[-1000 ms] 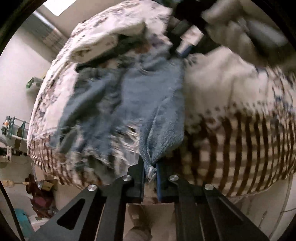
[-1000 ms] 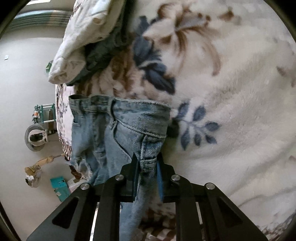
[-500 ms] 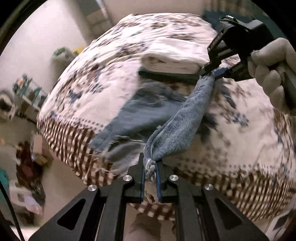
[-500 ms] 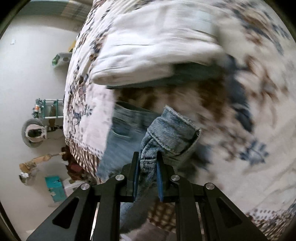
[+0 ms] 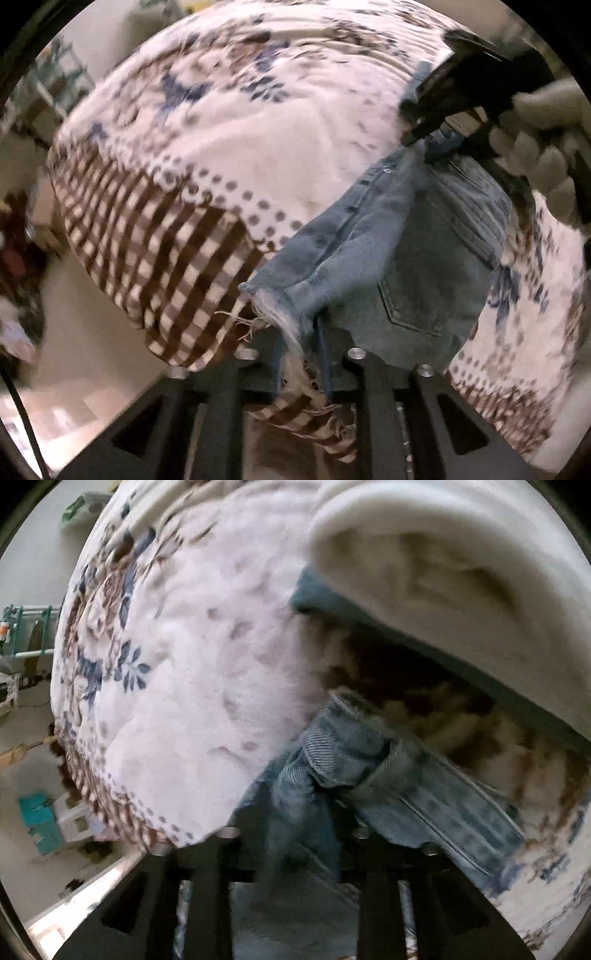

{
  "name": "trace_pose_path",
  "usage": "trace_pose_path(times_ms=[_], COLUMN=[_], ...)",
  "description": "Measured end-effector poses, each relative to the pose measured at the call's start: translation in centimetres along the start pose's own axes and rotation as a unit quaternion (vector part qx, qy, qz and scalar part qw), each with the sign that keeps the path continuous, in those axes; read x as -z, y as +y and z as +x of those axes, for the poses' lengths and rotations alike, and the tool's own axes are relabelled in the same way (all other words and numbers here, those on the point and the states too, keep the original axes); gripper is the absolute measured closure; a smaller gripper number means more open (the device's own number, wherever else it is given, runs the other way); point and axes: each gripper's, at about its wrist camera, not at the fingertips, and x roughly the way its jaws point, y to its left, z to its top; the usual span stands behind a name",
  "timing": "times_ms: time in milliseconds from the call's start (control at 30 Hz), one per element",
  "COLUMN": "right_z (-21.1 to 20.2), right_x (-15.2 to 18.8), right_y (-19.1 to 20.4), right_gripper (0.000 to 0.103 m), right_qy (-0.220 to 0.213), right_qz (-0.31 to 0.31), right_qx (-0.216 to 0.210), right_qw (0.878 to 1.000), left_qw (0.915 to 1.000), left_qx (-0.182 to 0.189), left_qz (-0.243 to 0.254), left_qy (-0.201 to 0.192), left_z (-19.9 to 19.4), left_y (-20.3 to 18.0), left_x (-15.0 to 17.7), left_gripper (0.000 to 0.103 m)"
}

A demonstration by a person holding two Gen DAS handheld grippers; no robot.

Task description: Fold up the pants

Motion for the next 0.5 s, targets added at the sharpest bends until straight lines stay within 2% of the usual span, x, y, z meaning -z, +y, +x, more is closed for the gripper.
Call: trace_pose_path(times_ms=[33, 67, 100, 133, 167, 300, 433, 500], right_z=[-0.4, -0.8, -1.6, -2.6, -3.1, -6.3, -7.4, -6.9], right_x=[-0.1, 0.0, 0.4, 1.1, 1.5, 4.5, 7.0, 7.3], right_y=[0.0, 0.0, -0.3, -0.7, -0.9, -4.6, -10.6, -12.9], right_gripper=[0.032, 0.02, 0.02, 0.02, 0.02, 0.02, 0.02, 0.02], right_qy=[0.002, 0.0, -0.003, -0.005, -0.008, -0.038, -0.042, -0.043], right_qz=[-0.004, -0.005, -0.007, -0.011, -0.013, -0.004, 0.016, 0.027], right_qx=[-0.026, -0.042, -0.063, -0.069, -0.068, -0.018, -0.023, -0.035], right_qw=[1.0, 0.999, 0.998, 0.998, 0.998, 0.999, 0.999, 0.998], left_qw=[1.0, 0.9999, 0.9998, 0.9997, 0.9996, 0.9988, 0.9951, 0.9898], left_qx=[-0.001, -0.001, -0.007, -0.012, -0.015, -0.014, 0.0, 0.022], left_qz=[-0.009, -0.013, -0.019, -0.022, -0.024, -0.047, -0.099, -0.14], left_qy=[0.003, 0.003, 0.0, -0.002, -0.002, -0.005, 0.004, 0.01], left_z=[-0.2, -0.5, -1.1, -1.5, -1.9, -3.2, -2.6, -1.8], left_y=[0.7, 1.0, 1.2, 1.3, 1.4, 1.2, 0.0, -0.2], left_x=[0.1, 0.4, 0.8, 1.1, 1.3, 2.7, 4.5, 5.3], left_gripper=[0.063, 0.052, 0.044, 0.021, 0.013, 0.013, 0.013, 0.013])
